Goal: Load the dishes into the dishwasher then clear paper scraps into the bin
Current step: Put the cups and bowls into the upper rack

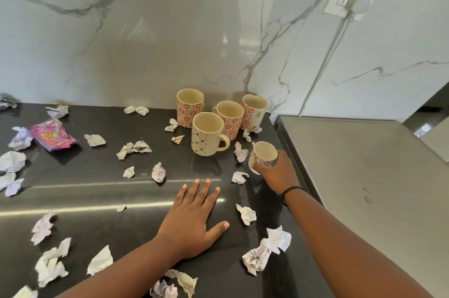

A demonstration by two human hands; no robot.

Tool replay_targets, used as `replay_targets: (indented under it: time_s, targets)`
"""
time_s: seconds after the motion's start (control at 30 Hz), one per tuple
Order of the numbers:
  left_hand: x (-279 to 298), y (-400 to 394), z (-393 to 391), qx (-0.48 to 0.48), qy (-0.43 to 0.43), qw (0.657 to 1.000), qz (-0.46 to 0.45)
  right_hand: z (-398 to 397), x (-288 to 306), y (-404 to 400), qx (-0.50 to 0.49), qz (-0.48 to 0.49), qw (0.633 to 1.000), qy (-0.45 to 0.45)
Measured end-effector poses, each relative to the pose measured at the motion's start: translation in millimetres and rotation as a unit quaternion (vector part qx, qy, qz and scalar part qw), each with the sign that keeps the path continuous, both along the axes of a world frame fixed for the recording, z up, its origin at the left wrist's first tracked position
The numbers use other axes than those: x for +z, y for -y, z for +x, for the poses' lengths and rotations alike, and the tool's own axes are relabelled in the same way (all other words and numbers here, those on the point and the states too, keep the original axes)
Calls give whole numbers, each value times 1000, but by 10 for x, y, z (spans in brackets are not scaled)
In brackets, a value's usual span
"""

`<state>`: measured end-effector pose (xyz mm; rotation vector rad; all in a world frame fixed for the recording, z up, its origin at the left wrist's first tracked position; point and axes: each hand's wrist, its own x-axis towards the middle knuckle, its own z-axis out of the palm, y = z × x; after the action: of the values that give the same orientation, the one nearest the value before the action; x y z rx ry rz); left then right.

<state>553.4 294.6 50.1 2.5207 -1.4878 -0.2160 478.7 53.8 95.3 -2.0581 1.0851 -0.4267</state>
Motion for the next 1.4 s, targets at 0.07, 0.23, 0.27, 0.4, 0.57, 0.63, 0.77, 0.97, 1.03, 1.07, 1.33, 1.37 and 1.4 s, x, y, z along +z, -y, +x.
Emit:
replay_targets:
  time_s: [0.07, 0.23, 0.27, 0.4, 0.57, 0.63, 0.77, 0.97, 1.03, 1.07, 1.33, 1.37, 1.4]
  targets:
    - [-13, -1, 1, -4, 0, 1000, 3, -15, 16, -30, 6, 13, 1000, 19]
    - [73, 52, -21, -3, -3, 1000, 30, -321, 181, -225, -11, 38, 987, 153]
    - [125, 102, -50, -9, -2, 1000, 23, -444, 244, -274, -22, 44, 982, 183]
    - [413, 499, -414, -67, -5, 996, -64, -1131, 468, -452, -60, 63, 954, 288]
    - [664, 1066, -1347, -273, -10, 956, -102, -2285, 689, -514, -134, 111, 915, 363]
    - [652, 1253, -1738, -347, -9, 933, -94, -2793, 732, -547, -180, 137, 882, 412]
    - [563, 1578, -2443, -440, 0, 895, -69, -3791, 625, -691, -302, 135, 826, 456]
    - [305, 2043, -3329, -510, 39, 859, -12, -4971, -8, -914, -479, 140, 807, 316]
    - [156, 2220, -3497, -504, 73, 860, 15, -5193, -286, -930, -510, 134, 828, 189]
    - [86, 2301, -3557, -495, 91, 864, 26, -5270, -422, -916, -506, 137, 841, 132]
    - [-172, 2566, -3614, -467, 113, 877, 28, -5266, -1460, -596, -144, 35, 955, -255]
    - [-184, 2568, -3616, -465, 118, 877, 23, -5236, -1604, -559, -91, 26, 951, -294]
    - [-189, 2572, -3624, -464, 127, 876, 21, -5203, -1730, -524, -49, 26, 944, -324]
